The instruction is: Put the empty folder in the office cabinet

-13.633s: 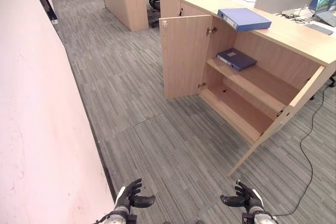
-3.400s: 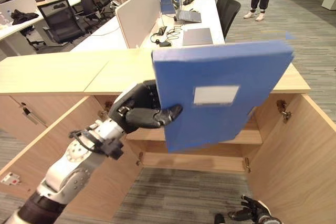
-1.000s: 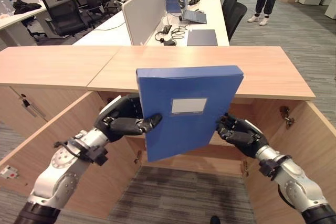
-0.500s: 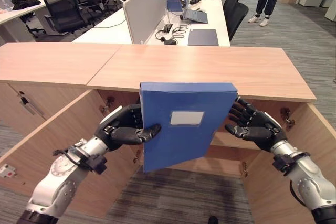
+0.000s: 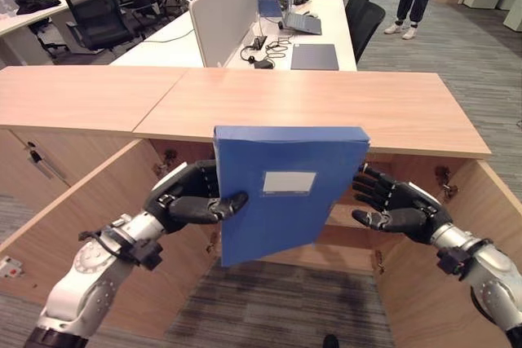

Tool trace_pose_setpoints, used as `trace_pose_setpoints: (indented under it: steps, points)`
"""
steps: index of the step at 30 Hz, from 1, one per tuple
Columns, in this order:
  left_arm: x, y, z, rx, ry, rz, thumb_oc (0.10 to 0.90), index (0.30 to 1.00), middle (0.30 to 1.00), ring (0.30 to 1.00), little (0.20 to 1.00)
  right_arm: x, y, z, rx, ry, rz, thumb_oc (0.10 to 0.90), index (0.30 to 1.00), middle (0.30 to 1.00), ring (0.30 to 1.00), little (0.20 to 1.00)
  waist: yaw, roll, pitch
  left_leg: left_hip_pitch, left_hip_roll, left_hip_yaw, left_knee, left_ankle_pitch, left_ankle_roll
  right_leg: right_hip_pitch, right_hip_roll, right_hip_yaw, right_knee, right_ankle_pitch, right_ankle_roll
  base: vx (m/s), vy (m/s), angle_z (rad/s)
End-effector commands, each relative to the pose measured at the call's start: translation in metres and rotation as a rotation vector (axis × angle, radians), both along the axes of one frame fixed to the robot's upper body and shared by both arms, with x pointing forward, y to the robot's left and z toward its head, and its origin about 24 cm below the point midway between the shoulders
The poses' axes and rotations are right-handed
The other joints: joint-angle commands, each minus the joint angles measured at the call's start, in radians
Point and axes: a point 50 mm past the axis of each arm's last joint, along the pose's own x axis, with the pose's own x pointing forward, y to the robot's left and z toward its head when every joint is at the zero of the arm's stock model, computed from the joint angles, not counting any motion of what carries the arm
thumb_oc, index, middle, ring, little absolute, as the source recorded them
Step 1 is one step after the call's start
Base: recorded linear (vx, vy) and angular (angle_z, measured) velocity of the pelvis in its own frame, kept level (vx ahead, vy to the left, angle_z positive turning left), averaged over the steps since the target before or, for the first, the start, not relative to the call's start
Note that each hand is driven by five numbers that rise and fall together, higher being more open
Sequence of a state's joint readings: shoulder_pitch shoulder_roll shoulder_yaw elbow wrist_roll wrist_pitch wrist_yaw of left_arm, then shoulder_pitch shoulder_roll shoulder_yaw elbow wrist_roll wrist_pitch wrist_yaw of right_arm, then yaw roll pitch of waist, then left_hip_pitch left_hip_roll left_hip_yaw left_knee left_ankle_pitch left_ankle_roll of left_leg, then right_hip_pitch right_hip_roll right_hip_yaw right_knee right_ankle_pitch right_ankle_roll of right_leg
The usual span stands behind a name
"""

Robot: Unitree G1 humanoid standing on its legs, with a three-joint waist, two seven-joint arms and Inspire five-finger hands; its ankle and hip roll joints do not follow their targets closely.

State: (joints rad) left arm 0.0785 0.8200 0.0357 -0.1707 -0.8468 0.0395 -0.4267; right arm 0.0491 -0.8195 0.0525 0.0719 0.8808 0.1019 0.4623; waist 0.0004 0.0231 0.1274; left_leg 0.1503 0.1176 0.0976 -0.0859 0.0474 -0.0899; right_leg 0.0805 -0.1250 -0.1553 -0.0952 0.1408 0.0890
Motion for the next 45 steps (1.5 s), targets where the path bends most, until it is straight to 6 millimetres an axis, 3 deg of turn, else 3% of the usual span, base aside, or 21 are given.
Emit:
trace_pose_setpoints:
  steps: [1,12,21,33,39,45]
  points:
    - [0.003,0.001,0.082,0.028,-0.401,-0.039,0.400,0.300,0.300,0.300,0.300,0.016,0.023,0.057,-0.038,-0.225,0.209,0.800,0.900,0.900,0.900,0.900,-0.019,-0.029,-0.028,0.043,-0.011,0.005,-0.001,-0.078,-0.022,0.106,-0.064,0.025,0.028,-0.169,0.095,0.00,0.000,0.00]
    - [0.005,0.005,0.095,0.016,-0.479,0.002,0.400,0.300,0.300,0.300,0.300,0.014,0.039,0.058,-0.047,-0.220,0.314,0.800,0.900,0.900,0.900,0.900,-0.016,-0.028,-0.029,0.041,-0.005,0.007,-0.001,-0.074,-0.025,0.104,-0.060,0.023,0.031,-0.170,0.093,0.00,0.000,0.00]
    - [0.009,-0.009,0.090,-0.002,-0.462,-0.057,0.400,0.300,0.300,0.300,0.300,0.022,0.067,0.086,0.009,-0.382,0.383,0.800,0.900,0.900,0.900,0.900,-0.017,-0.028,-0.034,0.042,-0.003,0.009,-0.001,-0.077,-0.023,0.103,-0.058,0.026,0.031,-0.173,0.092,0.00,0.000,-0.01]
    - [0.017,-0.027,0.084,-0.054,-0.426,-0.132,0.400,0.300,0.300,0.300,0.300,0.040,0.078,0.113,0.068,-0.537,0.325,0.800,0.900,0.900,0.900,0.900,-0.013,-0.026,-0.040,0.036,-0.005,0.003,-0.001,-0.069,-0.018,0.095,-0.058,0.028,0.035,-0.167,0.086,-0.01,-0.002,0.00]
    - [0.023,-0.042,0.084,-0.085,-0.417,-0.193,0.400,0.300,0.300,0.300,0.300,0.050,0.093,0.128,0.102,-0.611,0.342,0.800,0.900,0.900,0.900,0.900,-0.007,-0.027,-0.043,0.034,-0.008,-0.002,-0.001,-0.071,-0.014,0.099,-0.058,0.027,0.034,-0.167,0.084,0.01,0.000,0.01]
    - [0.025,-0.052,0.083,-0.084,-0.409,-0.245,0.400,0.300,0.300,0.300,0.300,0.057,0.099,0.123,0.106,-0.592,0.339,0.800,0.900,0.900,0.900,0.900,-0.001,-0.028,-0.045,0.037,-0.009,-0.007,-0.001,-0.084,-0.013,0.105,-0.057,0.025,0.031,-0.176,0.085,0.00,0.002,0.01]
